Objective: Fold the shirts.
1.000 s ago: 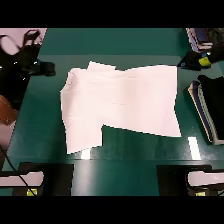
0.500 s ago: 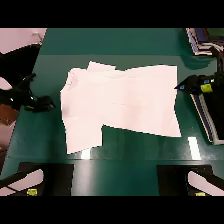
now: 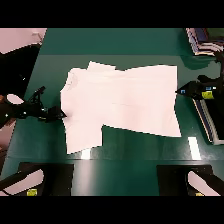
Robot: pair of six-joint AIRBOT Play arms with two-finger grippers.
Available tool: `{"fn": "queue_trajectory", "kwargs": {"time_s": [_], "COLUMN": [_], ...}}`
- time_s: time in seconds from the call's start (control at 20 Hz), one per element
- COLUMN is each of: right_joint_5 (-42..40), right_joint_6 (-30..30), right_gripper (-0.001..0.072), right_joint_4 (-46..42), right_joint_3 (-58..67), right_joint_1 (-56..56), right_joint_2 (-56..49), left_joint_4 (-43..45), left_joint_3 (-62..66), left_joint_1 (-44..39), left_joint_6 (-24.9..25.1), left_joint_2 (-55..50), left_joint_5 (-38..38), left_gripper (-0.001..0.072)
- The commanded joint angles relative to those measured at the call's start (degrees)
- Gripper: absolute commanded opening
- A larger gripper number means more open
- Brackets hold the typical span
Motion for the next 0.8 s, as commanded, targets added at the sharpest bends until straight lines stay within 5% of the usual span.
{"fn": "queue_trajectory", "kwargs": {"time_s": [0.0, 0.05, 0.1, 0.15, 0.45, 0.5, 0.55, 0.65, 0.75], "right_joint_5": [-0.1, 0.4, 1.6, 3.4, 9.9, 9.2, 8.2, 6.1, 3.6], "right_joint_6": [0.0, 0.0, 0.0, 0.0, 2.3, 2.2, 2.2, 2.0, 0.0], "right_gripper": [0.0336, 0.0336, 0.0336, 0.0336, 0.0336, 0.0388, 0.0516, 0.0517, 0.0444], "right_joint_4": [0.0, -0.3, -0.6, -0.6, -12.7, -13.0, -12.6, -12.4, -10.5], "right_joint_3": [-0.2, -0.2, -0.3, -0.3, -10.3, -14.1, -18.5, -26.5, -32.2], "right_joint_1": [0.0, 0.0, -0.5, -1.6, -14.5, -17.3, -20.3, -25.9, -28.8], "right_joint_2": [1.4, 1.6, 1.6, 1.6, 3.8, 4.6, 5.2, 5.0, 3.3], "left_joint_4": [-1.2, -1.2, -1.4, -1.6, -1.4, -1.4, -1.6, -1.5, -1.5], "left_joint_3": [-1.1, -1.1, -0.9, -0.7, 5.4, 6.0, 6.3, 6.3, 6.3], "left_joint_1": [-3.1, -4.0, -4.3, -4.2, -4.1, -4.1, -4.1, -4.1, -4.1], "left_joint_6": [0.3, 0.3, -0.4, -0.7, -0.5, -0.5, -0.6, -0.6, -0.6], "left_joint_2": [0.0, 0.0, 0.0, 0.1, 4.5, 5.3, 5.6, 5.6, 5.6], "left_joint_5": [2.4, 3.0, 3.3, 3.3, 1.4, 1.4, 1.3, 1.4, 1.4], "left_gripper": [0.0476, 0.0475, 0.0307, 0.0036, 0.0029, 0.0029, 0.003, 0.0029, 0.003]}}
